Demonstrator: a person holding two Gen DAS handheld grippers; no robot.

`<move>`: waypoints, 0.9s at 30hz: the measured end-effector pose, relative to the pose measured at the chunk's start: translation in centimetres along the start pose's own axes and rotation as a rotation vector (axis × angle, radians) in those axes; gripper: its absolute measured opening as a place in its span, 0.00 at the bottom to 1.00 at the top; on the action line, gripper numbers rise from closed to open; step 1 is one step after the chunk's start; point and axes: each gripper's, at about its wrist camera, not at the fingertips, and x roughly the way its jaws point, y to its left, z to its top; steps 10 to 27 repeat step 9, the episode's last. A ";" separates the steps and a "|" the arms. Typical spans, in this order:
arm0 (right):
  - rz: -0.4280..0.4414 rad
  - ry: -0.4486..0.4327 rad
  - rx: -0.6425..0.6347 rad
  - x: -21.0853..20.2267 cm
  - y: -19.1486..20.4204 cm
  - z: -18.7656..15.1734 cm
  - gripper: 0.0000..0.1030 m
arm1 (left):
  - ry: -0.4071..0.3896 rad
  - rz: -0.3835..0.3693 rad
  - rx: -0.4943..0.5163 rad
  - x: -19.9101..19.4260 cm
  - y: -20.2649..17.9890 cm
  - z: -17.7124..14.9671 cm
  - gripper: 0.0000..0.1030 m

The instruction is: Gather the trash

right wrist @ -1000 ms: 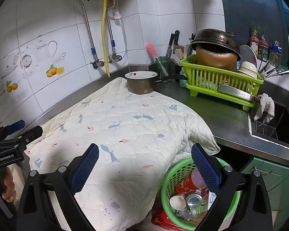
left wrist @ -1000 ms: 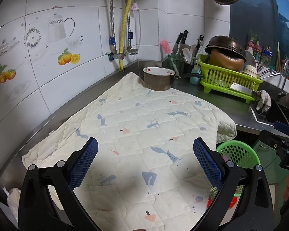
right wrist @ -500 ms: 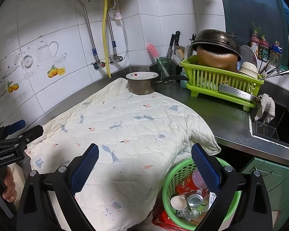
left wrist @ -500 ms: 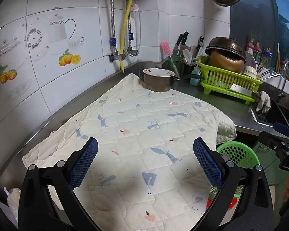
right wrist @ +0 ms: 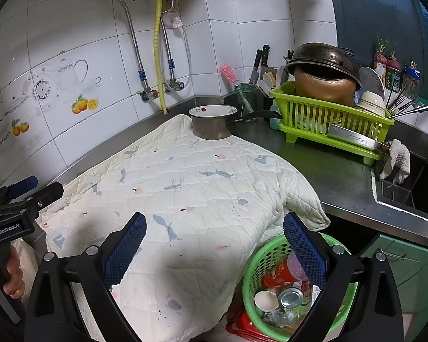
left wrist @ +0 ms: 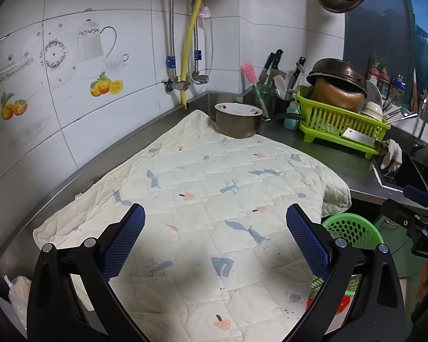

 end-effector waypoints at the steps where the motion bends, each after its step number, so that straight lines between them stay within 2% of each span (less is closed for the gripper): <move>1: 0.001 0.001 0.000 0.1 0.1 0.0 0.91 | 0.002 -0.004 0.000 0.0 0.0 0.0 0.95; 27: 0.004 0.003 -0.001 0.4 0.3 0.0 0.91 | 0.007 0.012 0.001 0.1 -0.2 -0.3 0.95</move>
